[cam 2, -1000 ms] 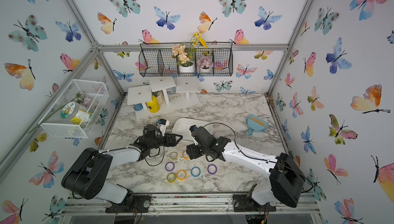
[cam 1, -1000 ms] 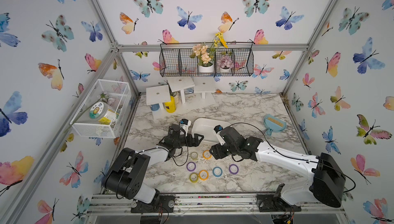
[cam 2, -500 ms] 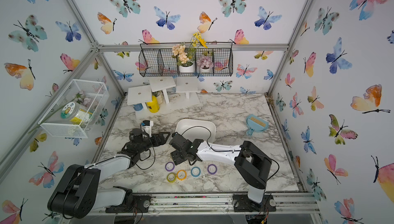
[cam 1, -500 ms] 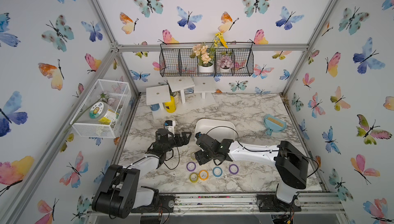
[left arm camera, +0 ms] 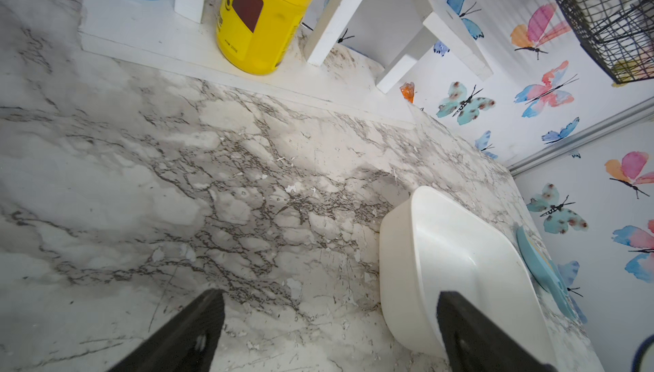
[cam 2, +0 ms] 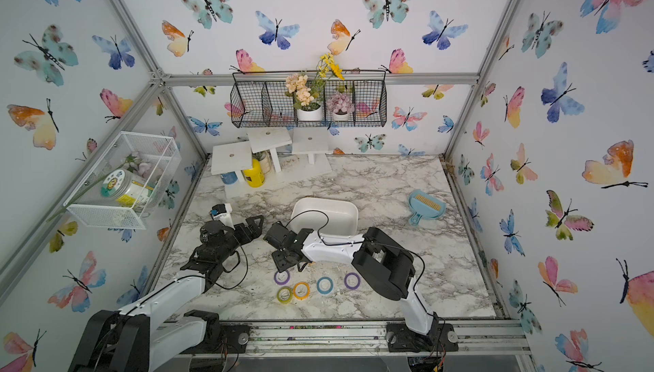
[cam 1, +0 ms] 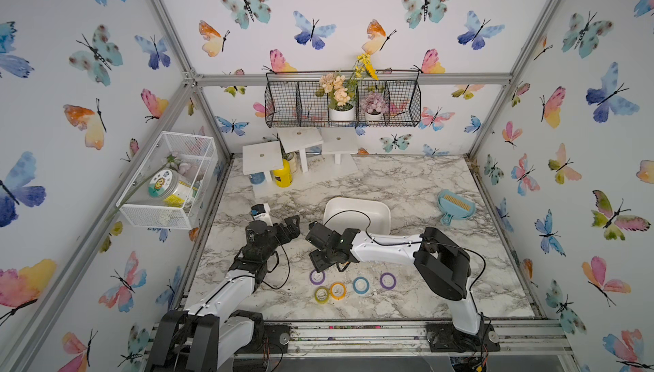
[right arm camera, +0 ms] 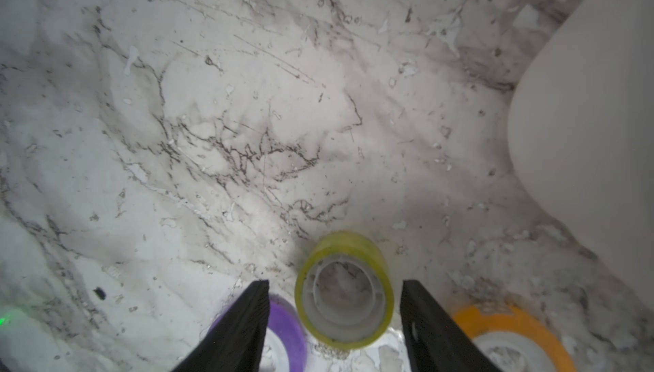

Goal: Put the transparent tape into the storage box
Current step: Pick up the tape at the center of the board.

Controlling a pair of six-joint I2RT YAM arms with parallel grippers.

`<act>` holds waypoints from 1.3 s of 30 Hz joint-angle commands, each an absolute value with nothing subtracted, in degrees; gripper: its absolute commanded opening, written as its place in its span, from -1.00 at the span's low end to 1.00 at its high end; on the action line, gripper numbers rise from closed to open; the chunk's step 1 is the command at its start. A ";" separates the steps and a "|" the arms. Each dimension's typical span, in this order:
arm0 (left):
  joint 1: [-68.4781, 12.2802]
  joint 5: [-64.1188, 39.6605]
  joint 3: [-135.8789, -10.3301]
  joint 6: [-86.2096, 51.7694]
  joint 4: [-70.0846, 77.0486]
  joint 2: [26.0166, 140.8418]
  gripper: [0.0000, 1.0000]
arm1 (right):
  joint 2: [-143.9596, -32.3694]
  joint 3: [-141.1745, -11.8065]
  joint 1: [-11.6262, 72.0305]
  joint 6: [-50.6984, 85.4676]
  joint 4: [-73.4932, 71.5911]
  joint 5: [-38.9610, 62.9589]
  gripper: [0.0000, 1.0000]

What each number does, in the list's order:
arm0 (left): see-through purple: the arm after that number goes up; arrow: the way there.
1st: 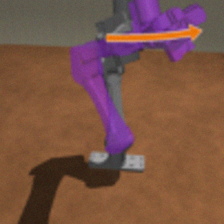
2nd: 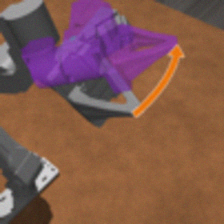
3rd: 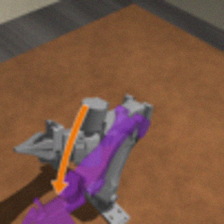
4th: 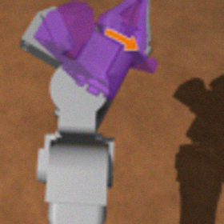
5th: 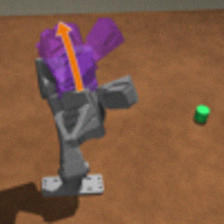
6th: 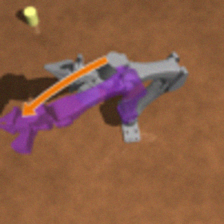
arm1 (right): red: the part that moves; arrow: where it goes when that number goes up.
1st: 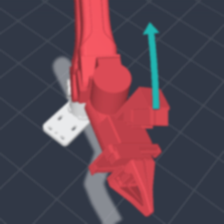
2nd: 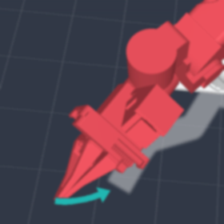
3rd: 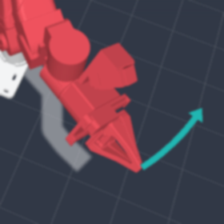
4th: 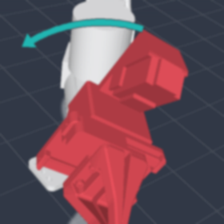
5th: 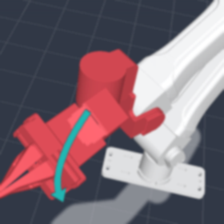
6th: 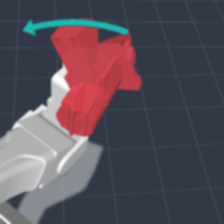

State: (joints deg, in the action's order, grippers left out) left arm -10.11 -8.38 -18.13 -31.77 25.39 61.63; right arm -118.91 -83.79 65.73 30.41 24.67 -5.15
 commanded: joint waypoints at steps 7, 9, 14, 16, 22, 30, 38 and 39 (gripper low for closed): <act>-9.67 -6.43 -18.36 -32.23 24.12 61.94 0.97 | -122.94 -88.26 68.20 30.84 32.19 -11.11 0.13; -9.69 -6.83 -18.57 -32.23 24.17 62.72 0.97 | -123.13 -88.31 68.20 30.86 32.52 -11.57 0.10; -9.72 -7.32 -18.96 -32.17 24.21 63.72 0.97 | -123.06 -88.35 68.21 31.28 32.87 -12.63 0.02; -9.69 -7.32 -18.94 -32.17 24.24 63.54 0.97 | -122.66 -88.17 68.20 31.30 32.90 -13.15 -0.01; -9.71 -7.27 -18.74 -32.00 24.20 63.28 0.97 | -121.11 -88.06 68.20 31.12 33.20 -13.98 -0.07; -9.72 -7.21 -18.73 -31.82 24.17 63.30 0.97 | -115.79 -87.04 68.20 30.02 33.37 -15.55 -0.11; -9.72 -7.29 -18.90 -31.86 24.17 63.58 0.97 | -111.28 -88.14 66.56 28.37 35.96 -18.31 -0.10; -9.74 -7.29 -18.90 -31.86 24.20 63.63 0.97 | -110.68 -88.03 65.87 27.84 35.84 -18.50 -0.10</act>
